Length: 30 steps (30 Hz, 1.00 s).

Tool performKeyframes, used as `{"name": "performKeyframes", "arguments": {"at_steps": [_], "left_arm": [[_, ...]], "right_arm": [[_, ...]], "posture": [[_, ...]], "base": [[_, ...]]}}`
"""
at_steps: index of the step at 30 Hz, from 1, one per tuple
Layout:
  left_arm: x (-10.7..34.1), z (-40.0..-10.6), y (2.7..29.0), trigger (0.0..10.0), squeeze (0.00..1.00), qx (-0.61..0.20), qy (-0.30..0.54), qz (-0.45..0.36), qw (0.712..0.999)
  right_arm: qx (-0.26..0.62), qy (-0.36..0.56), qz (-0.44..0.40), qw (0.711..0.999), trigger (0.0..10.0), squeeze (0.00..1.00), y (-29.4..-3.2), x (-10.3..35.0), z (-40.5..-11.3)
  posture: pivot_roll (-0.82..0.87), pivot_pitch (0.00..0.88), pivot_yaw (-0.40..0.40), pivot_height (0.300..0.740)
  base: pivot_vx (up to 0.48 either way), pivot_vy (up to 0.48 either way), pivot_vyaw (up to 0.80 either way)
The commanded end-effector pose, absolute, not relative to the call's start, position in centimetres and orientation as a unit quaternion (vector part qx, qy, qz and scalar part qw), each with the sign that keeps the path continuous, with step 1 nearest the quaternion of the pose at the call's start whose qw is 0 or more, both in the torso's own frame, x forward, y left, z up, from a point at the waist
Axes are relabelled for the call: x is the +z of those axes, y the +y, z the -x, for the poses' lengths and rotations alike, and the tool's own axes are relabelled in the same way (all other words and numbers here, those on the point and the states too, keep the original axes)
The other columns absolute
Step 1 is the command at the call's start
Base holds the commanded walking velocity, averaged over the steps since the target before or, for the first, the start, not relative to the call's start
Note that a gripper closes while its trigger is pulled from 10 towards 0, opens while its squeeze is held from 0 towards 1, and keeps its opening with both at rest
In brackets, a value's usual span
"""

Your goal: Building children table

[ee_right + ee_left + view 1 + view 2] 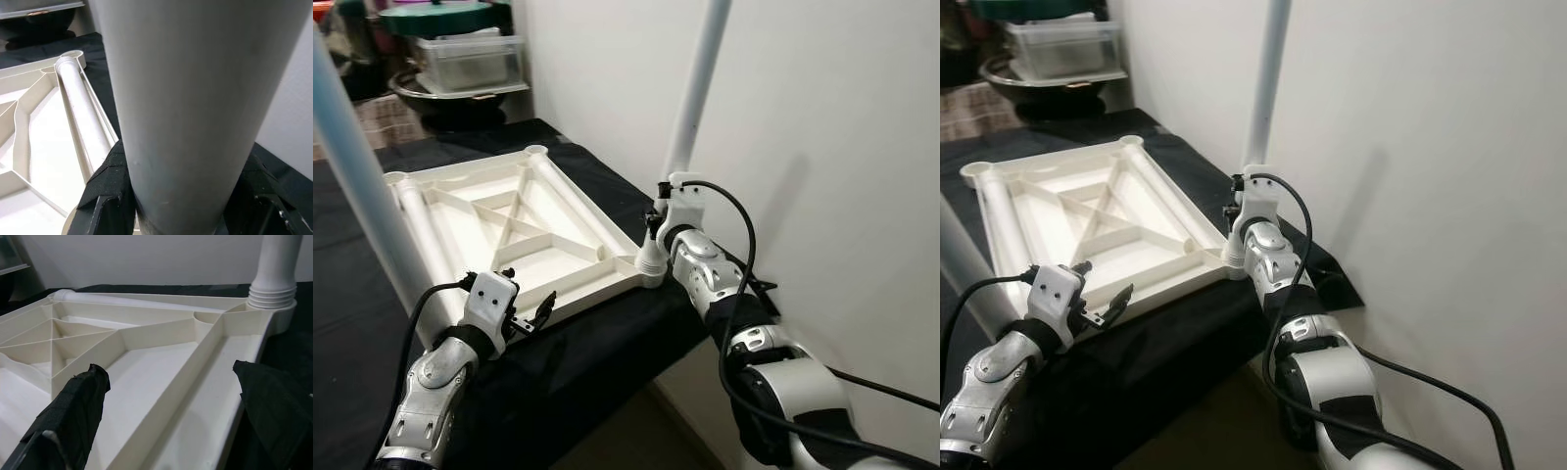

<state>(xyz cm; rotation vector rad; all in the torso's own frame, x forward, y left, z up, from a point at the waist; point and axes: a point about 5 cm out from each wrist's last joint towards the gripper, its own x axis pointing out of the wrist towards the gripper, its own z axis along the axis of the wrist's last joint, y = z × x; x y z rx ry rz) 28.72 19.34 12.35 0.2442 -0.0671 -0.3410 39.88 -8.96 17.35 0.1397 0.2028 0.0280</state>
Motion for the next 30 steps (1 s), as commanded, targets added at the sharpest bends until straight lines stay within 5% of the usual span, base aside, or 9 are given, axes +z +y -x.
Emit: {"name": "performKeyframes", "arguments": {"at_steps": [1, 3, 4, 11, 12, 17, 19, 20, 30], "left_arm": [[12.5, -28.6, 19.8, 10.0, 0.0, -0.164, -0.033, -0.13, 0.977], [12.4, -28.6, 19.7, 10.0, 0.0, -0.166, -0.032, -0.13, 0.977], [12.4, -28.5, 19.7, 10.0, 0.0, -0.166, -0.031, -0.13, 0.977], [12.4, -28.6, 19.7, 10.0, 0.0, -0.165, -0.032, -0.129, 0.977], [12.4, -28.6, 19.7, 10.0, 0.0, -0.164, -0.033, -0.128, 0.978], [12.4, -28.5, 19.9, 10.0, 0.0, -0.16, -0.032, -0.128, 0.978], [12.4, -28.5, 19.9, 10.0, 0.0, -0.16, -0.033, -0.128, 0.978], [12.4, -28.5, 19.9, 10.0, 0.0, -0.16, -0.033, -0.128, 0.978], [12.4, -28.4, 19.9, 10.0, 0.0, -0.161, -0.033, -0.13, 0.978]], "right_arm": [[-0.013, 0.188, -0.113, 0.976, 10.0, 0.0, -9.6, 13.5, -38.7], [0.007, 0.167, -0.125, 0.978, 10.0, 0.0, -8.9, 14.1, -38.5], [0.018, 0.14, -0.132, 0.981, 10.0, 1.0, -8.4, 14.9, -38.4], [0.121, 0.015, -0.137, 0.983, 10.0, 1.0, -9.1, 20.7, -39.5], [0.171, -0.001, -0.134, 0.976, 10.0, 0.0, -9.8, 21.8, -39.8], [0.328, -0.039, -0.034, 0.943, 9.2, 0.0, -12.5, 23.8, -39.8], [0.346, -0.02, -0.005, 0.938, 5.2, 0.0, -12.7, 22.9, -39.7], [0.335, -0.005, 0.002, 0.942, 0.0, 0.0, -12.8, 22.3, -39.8], [0.027, 0.125, -0.043, 0.991, 0.0, 0.0, -15.0, 16.8, -40.5]], "posture": [[0.03, 0.0, -0.094, 0.74], [0.03, 0.0, -0.094, 0.74], [0.03, 0.0, -0.094, 0.74], [0.03, 0.0, -0.1, 0.74], [0.04, 0.0, -0.108, 0.74], [0.04, 0.0, -0.11, 0.74], [0.04, 0.0, -0.11, 0.74], [0.05, 0.0, -0.116, 0.74], [0.05, 0.0, -0.11, 0.74]], "base": [[0.0, 0.0, 0.0], [0.0, 0.0, 0.0], [0.0, 0.0, 0.0], [0.0, 0.0, 0.0], [0.0, 0.0, 0.0], [0.0, 0.0, 0.0], [0.0, 0.0, 0.0], [0.0, 0.0, 0.0], [0.0, 0.0, 0.0]]}}
